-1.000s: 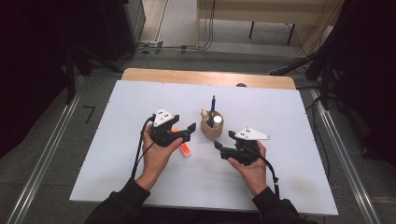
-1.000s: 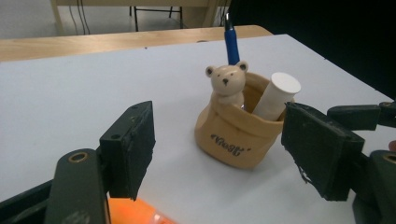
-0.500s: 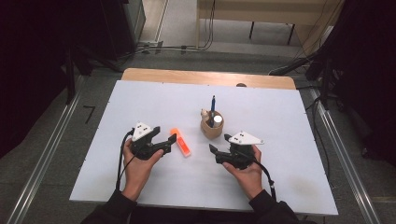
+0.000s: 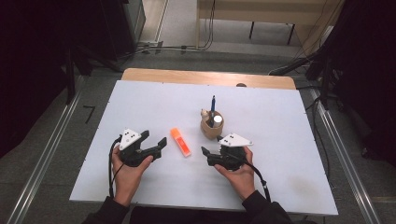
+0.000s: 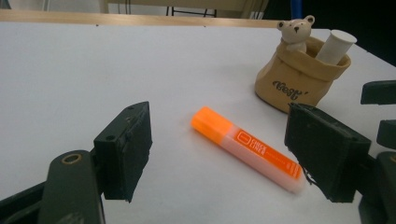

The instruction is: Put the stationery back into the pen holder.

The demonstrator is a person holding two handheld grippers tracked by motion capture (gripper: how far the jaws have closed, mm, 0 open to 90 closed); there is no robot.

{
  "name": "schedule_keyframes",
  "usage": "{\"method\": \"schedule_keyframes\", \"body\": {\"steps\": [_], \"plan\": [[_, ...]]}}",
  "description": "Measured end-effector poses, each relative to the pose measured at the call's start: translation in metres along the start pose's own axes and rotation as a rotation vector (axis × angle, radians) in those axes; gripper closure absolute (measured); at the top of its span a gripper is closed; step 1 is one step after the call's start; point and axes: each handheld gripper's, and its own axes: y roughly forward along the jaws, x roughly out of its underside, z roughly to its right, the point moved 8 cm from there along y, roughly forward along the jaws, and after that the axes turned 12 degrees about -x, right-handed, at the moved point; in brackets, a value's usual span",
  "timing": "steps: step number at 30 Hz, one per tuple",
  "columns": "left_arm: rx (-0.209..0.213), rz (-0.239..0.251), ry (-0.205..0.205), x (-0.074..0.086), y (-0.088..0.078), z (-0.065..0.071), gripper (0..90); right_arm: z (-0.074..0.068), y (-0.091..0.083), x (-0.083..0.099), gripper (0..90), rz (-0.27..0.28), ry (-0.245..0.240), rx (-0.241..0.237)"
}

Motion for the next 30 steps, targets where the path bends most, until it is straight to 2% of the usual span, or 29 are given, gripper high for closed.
{"method": "schedule_keyframes", "body": {"steps": [3,10,14,22,30], "plan": [[0.017,-0.008,0.006,0.006,-0.003,-0.003,22.6,-0.001,0.004,0.001,27.2,-0.006,-0.011,-0.005],[0.023,-0.016,0.01,0.012,-0.007,-0.006,22.4,-0.005,0.015,0.002,27.5,-0.027,-0.016,-0.007],[0.014,-0.011,0.004,0.012,-0.006,-0.008,21.4,-0.007,0.023,0.001,27.6,-0.038,-0.017,-0.01],[0.007,-0.012,-0.038,0.012,-0.002,-0.015,20.5,-0.011,0.037,-0.003,28.0,-0.042,-0.014,-0.016],[-0.001,-0.016,-0.035,0.013,0.001,-0.016,19.5,-0.014,0.051,-0.005,27.2,-0.055,-0.021,-0.015]]}}
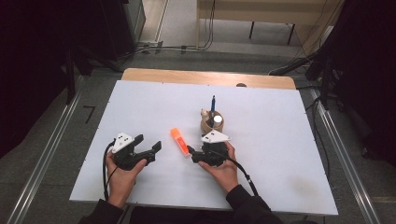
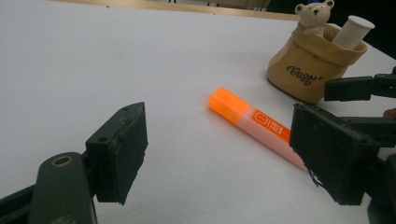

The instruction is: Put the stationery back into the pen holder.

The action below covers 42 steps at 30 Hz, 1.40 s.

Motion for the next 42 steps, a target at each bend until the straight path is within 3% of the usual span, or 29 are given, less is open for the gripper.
{"method": "schedule_keyframes", "body": {"steps": [10,17,28,42], "plan": [[0.001,0.003,0.001,0.0,0.0,0.0,18.8,-0.003,0.017,-0.003,16.9,-0.018,-0.002,0.005],[0.002,0.0,-0.002,0.001,0.001,0.0,18.3,-0.006,0.028,-0.005,15.9,-0.038,-0.004,0.006],[-0.002,-0.002,-0.003,0.001,0.002,-0.002,18.0,-0.01,0.041,-0.01,23.1,-0.066,-0.024,0.008],[-0.01,-0.001,-0.011,0.001,0.004,-0.004,18.1,-0.014,0.053,-0.012,39.6,-0.117,-0.049,0.009]]}}
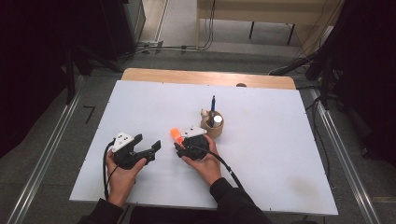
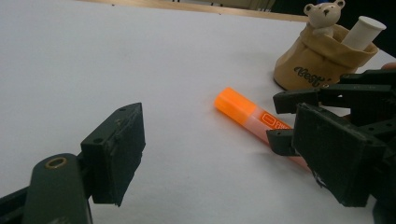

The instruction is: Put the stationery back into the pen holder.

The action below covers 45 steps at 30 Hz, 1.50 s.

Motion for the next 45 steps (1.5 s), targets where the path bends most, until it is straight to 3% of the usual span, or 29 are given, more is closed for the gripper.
{"method": "schedule_keyframes", "body": {"steps": [15,21,24,33,36,45], "plan": [[0.002,-0.003,-0.002,0.001,0.001,0.001,18.0,-0.004,0.005,0.0,54.9,-0.034,-0.019,-0.021],[0.004,-0.004,-0.006,0.001,0.001,0.001,18.0,-0.004,0.005,0.0,56.3,-0.035,-0.002,-0.021],[0.005,-0.004,-0.007,0.001,0.001,0.002,18.0,-0.003,0.005,0.0,61.3,-0.032,0.003,-0.021],[0.007,-0.004,-0.011,0.001,0.0,0.002,18.0,-0.002,0.005,-0.001,62.7,-0.026,0.009,-0.025],[0.007,-0.004,-0.009,0.001,0.0,0.002,18.0,-0.004,0.003,-0.002,62.9,-0.009,-0.017,-0.017],[0.02,-0.012,-0.026,0.001,0.0,0.003,18.0,-0.005,-0.008,-0.01,63.0,0.036,-0.027,-0.028]]}}
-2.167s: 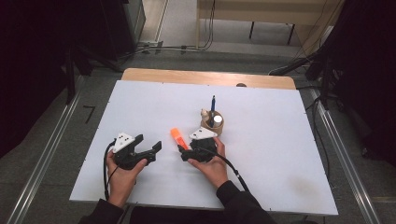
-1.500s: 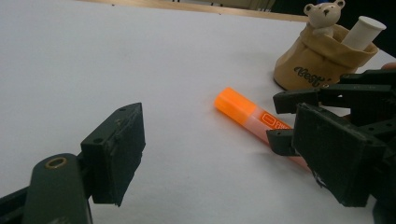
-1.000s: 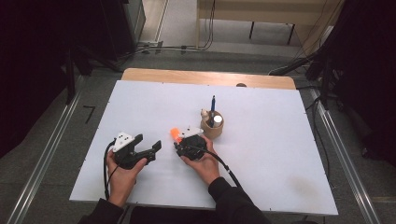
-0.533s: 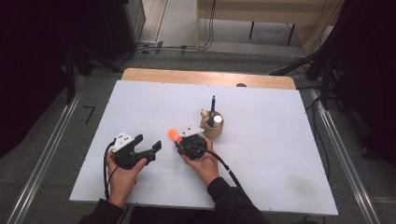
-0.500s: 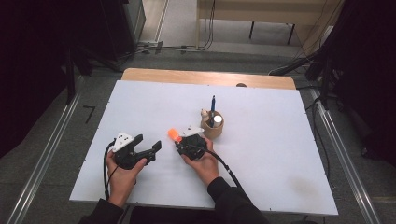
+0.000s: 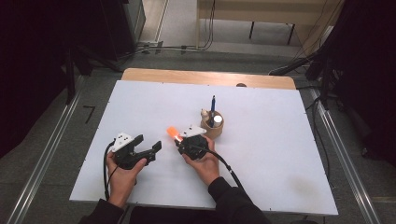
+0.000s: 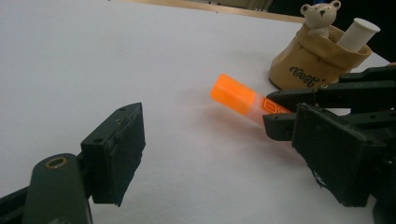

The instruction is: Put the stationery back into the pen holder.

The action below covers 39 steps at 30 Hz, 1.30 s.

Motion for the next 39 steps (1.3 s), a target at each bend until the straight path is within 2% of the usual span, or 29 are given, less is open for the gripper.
{"method": "schedule_keyframes", "body": {"steps": [4,8,12,17,21,26,33,39], "plan": [[0.008,0.003,-0.019,-0.003,0.0,0.001,18.0,-0.001,-0.009,-0.005,63.0,0.021,-0.019,-0.006],[0.015,0.0,-0.015,-0.007,0.002,0.006,18.0,-0.002,-0.021,-0.011,63.0,0.045,-0.035,-0.012],[0.026,-0.01,-0.035,-0.01,0.005,0.009,18.1,-0.003,-0.031,-0.015,63.0,0.069,-0.049,-0.016],[0.043,-0.03,-0.046,-0.012,0.009,0.013,18.2,-0.002,-0.04,-0.016,63.0,0.09,-0.051,-0.013],[0.055,-0.028,-0.056,-0.02,0.011,0.018,18.5,0.0,-0.047,-0.017,62.9,0.101,-0.053,-0.011],[0.084,-0.03,-0.053,-0.031,0.014,0.031,18.5,0.003,-0.056,-0.016,63.0,0.116,-0.054,-0.003],[0.141,-0.053,-0.1,-0.039,0.024,0.051,19.4,0.009,-0.069,-0.015,63.0,0.139,-0.051,0.008],[0.166,-0.064,-0.107,-0.042,0.032,0.066,19.9,0.014,-0.079,-0.013,63.0,0.152,-0.05,0.022]]}}
